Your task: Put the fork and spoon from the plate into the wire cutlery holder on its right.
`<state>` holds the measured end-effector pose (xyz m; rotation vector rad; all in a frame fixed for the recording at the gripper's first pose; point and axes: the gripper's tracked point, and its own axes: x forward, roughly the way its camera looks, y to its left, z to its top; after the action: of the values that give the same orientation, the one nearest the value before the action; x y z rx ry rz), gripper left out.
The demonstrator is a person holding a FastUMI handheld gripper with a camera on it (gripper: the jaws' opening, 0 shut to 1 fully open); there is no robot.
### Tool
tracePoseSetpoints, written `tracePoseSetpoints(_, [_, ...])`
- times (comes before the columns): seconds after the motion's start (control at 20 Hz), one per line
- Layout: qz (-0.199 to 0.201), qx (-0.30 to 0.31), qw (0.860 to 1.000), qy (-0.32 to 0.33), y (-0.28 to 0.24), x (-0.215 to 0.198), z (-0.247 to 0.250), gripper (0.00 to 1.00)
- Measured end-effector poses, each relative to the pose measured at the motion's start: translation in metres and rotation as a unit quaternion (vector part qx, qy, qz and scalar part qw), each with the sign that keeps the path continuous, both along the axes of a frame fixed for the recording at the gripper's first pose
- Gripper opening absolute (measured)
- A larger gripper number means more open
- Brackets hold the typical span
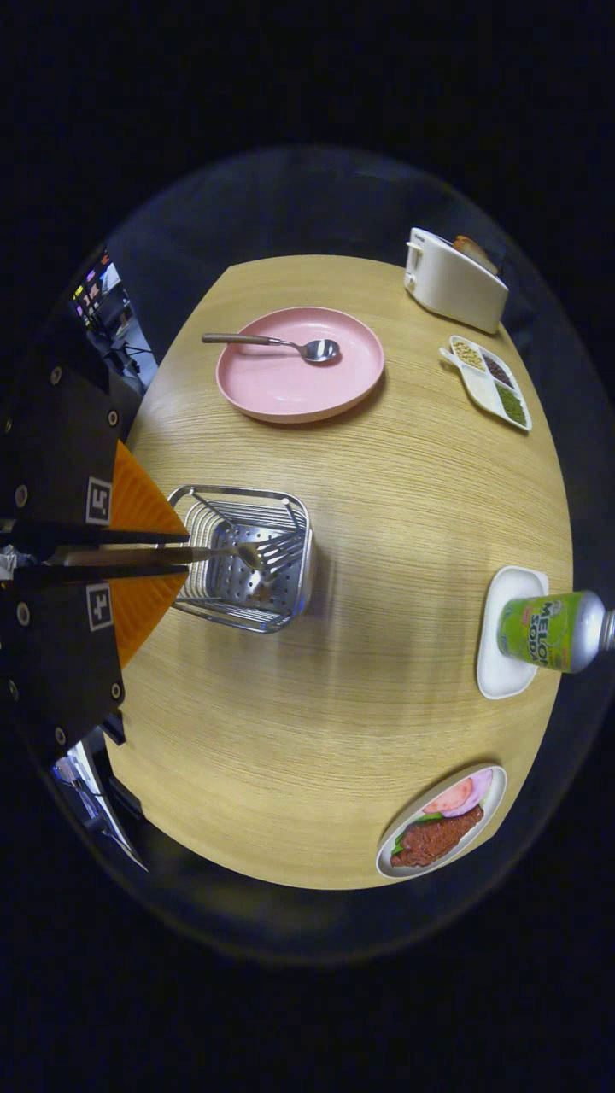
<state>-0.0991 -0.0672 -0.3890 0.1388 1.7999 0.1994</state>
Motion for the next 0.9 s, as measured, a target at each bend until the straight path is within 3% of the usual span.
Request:
tracePoseSetpoints(0.15, [-0.034,0.007,0.999,-0.038,-0.001,0.014,0.005,0.11])
tracePoseSetpoints(0.25, [-0.059,0.020,0.996,-0.069,0.002,0.023,0.011,0.18])
tracePoseSetpoints(0.4, [-0.082,0.016,0.989,-0.124,0.000,0.035,0.021,0.33])
tracePoseSetpoints(0.6, [-0.125,0.031,0.969,-0.211,0.013,0.059,0.042,0.54])
tracePoseSetpoints(0.8, [-0.125,0.038,0.953,-0.273,0.032,0.067,0.064,0.79])
tracePoseSetpoints(0.9, [-0.121,0.047,0.952,-0.279,0.051,0.061,0.070,0.87])
